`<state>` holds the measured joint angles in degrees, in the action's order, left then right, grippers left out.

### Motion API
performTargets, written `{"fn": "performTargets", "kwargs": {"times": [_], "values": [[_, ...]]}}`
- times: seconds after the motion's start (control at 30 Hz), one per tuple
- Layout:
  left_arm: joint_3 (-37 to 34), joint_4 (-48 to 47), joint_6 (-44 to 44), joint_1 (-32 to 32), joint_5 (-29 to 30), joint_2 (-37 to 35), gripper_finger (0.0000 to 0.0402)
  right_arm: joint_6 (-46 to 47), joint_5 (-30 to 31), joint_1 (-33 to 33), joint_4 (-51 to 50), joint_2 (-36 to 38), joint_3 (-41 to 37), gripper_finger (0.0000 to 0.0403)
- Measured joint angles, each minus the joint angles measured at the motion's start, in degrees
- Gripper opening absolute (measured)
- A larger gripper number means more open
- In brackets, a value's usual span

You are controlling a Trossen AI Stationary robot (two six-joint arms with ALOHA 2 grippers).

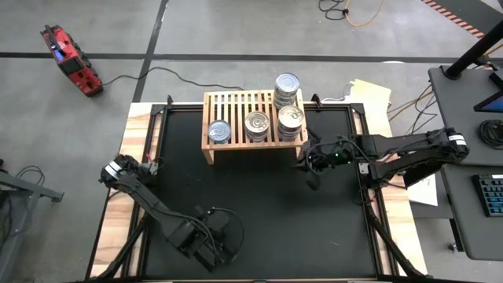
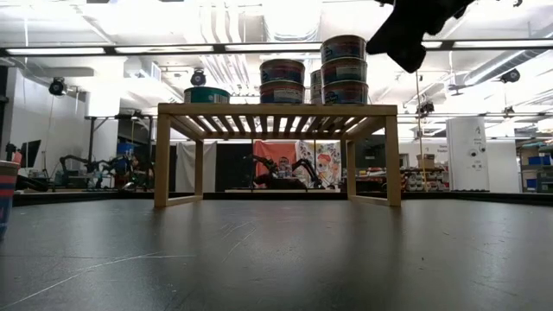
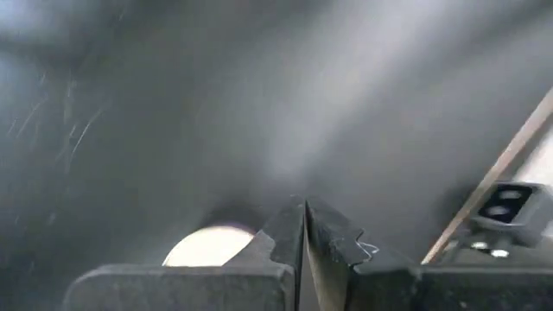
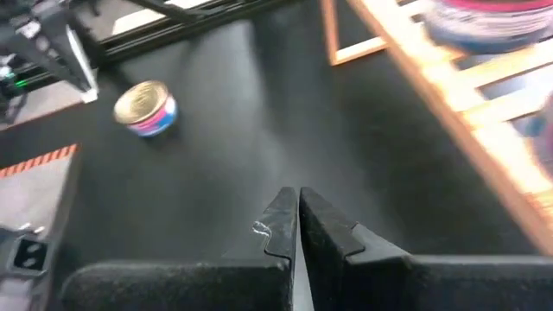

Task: Stack canned seafood by type on shelf
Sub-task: Stack the blue pink tuna can on top of the blue pink tuna can on the shelf

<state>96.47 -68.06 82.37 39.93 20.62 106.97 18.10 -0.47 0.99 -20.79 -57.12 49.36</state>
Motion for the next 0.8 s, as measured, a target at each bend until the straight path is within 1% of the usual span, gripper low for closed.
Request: {"fn": "performTargets", "kwargs": {"times": [0.1, 0.2, 0.33, 0.5, 0.6, 0.67, 0.73, 0.8], "values": [[0.49, 2.65, -5.48, 0.19, 4.77, -0.73, 0.0000, 1.53, -0.02, 2.50, -0.13, 0.04, 0.01, 0.0009], [0.98, 3.23, -8.62, -0.08, 8.91, -1.79, 0.0000, 2.39, -0.03, 4.90, -0.32, 0.04, 0.00, 0.0009], [0.68, 3.44, -12.46, -1.03, 10.04, -3.79, 0.0000, 2.98, -0.02, 7.74, -0.39, 0.07, 0.00, 0.0009], [-3.02, 3.41, -12.90, -1.13, 10.07, -7.90, 0.0000, 3.19, -0.01, 9.54, -0.40, 0.07, 0.00, 0.0009], [-7.78, 4.47, -12.83, -0.99, 10.19, -11.68, 0.0000, 4.64, 0.00, 9.67, -0.42, 0.09, 0.00, 0.0009], [-12.28, 6.78, -12.75, -0.99, 10.30, -14.61, 0.0000, 4.88, 0.00, 9.67, -0.42, 0.11, 0.00, 0.0009], [-18.03, 10.24, -12.70, -1.00, 10.36, -17.92, 0.0000, 4.83, 0.02, 9.64, -0.42, 0.11, 0.00, 0.0009], [-24.44, 16.80, -12.70, -1.06, 10.29, -21.46, 0.0000, 4.98, 0.38, 9.64, -0.40, 0.11, 0.00, 0.0009]]}}
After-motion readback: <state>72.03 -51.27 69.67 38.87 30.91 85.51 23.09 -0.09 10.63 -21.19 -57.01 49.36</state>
